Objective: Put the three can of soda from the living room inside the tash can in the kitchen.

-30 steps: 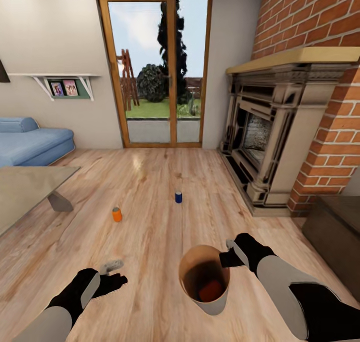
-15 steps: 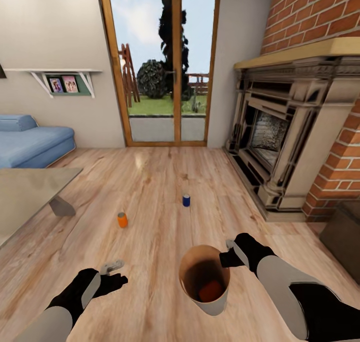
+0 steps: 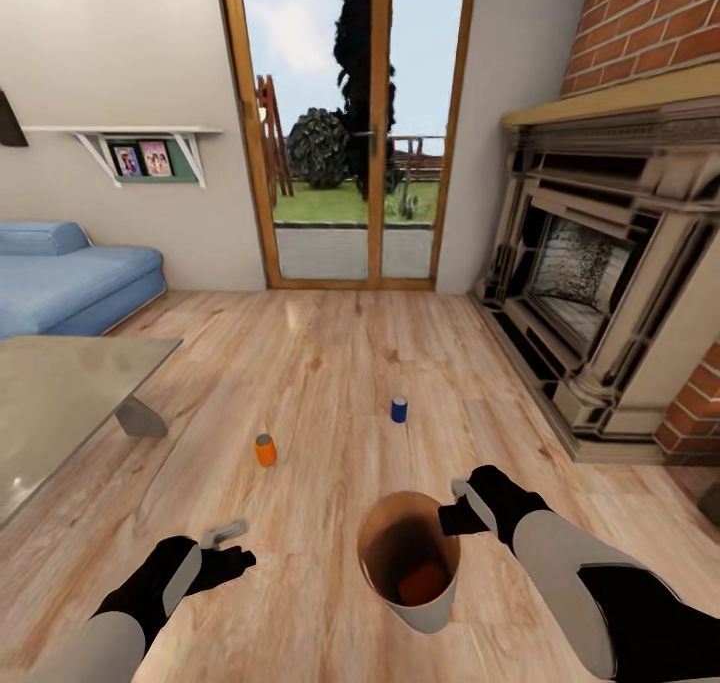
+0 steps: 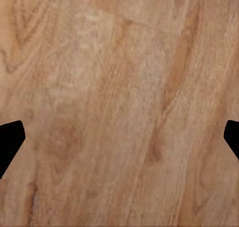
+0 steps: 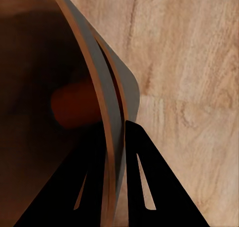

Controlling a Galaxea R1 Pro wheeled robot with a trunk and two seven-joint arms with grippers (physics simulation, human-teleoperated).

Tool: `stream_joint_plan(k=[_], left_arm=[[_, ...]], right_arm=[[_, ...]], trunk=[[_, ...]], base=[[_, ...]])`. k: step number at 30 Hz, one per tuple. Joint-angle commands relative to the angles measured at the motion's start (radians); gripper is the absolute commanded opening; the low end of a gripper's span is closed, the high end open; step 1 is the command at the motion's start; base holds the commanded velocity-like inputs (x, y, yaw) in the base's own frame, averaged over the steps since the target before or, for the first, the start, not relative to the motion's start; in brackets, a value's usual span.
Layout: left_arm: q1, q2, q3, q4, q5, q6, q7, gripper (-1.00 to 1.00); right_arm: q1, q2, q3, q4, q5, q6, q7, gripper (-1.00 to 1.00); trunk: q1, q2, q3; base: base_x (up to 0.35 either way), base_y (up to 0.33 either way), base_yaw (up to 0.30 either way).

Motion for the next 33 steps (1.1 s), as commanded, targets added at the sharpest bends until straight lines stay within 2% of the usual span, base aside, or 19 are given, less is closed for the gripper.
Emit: stream_joint_plan(k=[1, 12, 33], left_arm=[[0.000, 0.000, 0.000, 0.000, 0.000, 0.000, 0.000, 1.00], [0.000, -0.001, 0.000, -0.001, 0.001, -0.002, 0.000, 1.00], [0.000, -0.002, 0.000, 0.000, 0.000, -0.014, 0.000, 1.00]], right_arm=[[0.000, 0.000, -0.008, 0.000, -0.017, 0.001, 0.006, -1.00], [-0.001, -0.003, -0.011, 0.000, -0.017, 0.001, 0.006, -1.00], [-0.001, -0.003, -0.011, 0.000, -0.017, 0.001, 0.007, -1.00]], trunk=[[0.000, 0.000, -0.001], [0.000, 0.000, -0.019], [0.000, 0.000, -0.053]], base=[[0.288, 0.200, 0.107], [0.301, 0.170, 0.099], [0.309, 0.151, 0.005]])
